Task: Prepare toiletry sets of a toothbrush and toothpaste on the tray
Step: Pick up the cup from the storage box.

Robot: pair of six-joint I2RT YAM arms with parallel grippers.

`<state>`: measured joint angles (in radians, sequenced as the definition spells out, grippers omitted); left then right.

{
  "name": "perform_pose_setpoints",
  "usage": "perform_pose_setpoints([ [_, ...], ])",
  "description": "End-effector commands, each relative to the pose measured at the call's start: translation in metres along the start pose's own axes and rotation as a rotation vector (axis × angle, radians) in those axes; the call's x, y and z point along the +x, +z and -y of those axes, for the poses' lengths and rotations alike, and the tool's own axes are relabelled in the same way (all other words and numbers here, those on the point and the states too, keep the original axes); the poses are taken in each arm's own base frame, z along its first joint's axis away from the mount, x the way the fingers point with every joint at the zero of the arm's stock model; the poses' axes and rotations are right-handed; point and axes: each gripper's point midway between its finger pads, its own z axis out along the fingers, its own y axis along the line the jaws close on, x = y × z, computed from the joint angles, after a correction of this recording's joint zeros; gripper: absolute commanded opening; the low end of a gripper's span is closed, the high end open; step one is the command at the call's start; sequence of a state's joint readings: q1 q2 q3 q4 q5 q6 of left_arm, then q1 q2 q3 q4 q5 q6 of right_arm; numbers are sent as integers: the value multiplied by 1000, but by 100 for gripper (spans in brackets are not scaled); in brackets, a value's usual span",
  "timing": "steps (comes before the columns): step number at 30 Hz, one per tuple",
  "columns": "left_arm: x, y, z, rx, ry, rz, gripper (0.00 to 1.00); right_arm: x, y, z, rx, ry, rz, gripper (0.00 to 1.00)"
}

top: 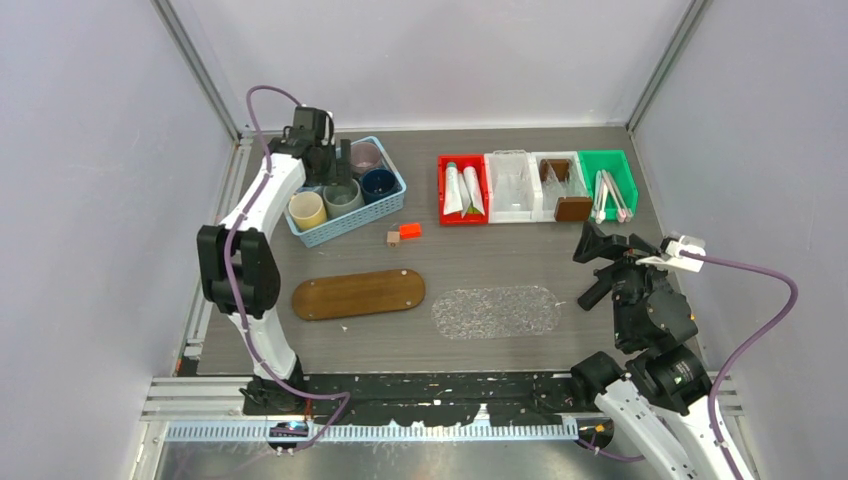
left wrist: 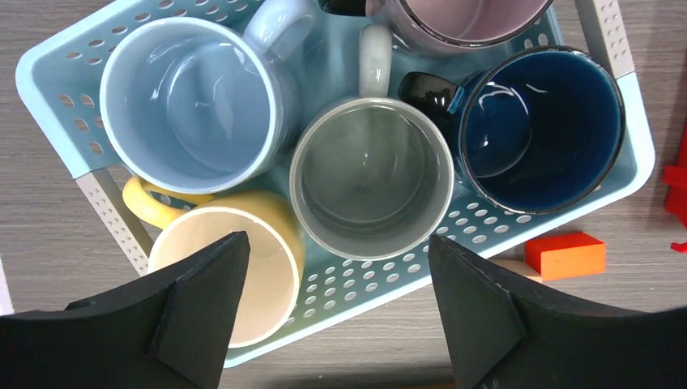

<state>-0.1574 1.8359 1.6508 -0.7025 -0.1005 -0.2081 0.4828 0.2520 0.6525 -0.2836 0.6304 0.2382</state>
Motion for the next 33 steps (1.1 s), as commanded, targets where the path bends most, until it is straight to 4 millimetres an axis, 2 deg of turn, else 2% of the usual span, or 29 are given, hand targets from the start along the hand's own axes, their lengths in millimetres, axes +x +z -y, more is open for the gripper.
perform_pose_setpoints([
  [1,-10,-7,6,40,72,0,82,-6,3,-5,-18,8,29,100],
  [7,7,6,28,112,161,-61,72,-4,4,-6,-19,2,24,100],
  [16,6,28,49,149,150,-79,56,-5,4,-6,-22,-2,26,100],
  [25,23,49,53,156,144,-149,40,-5,3,-4,-15,-7,33,100],
  [33,34,62,54,160,151,-185,35,-6,2,-3,-16,-5,38,100],
])
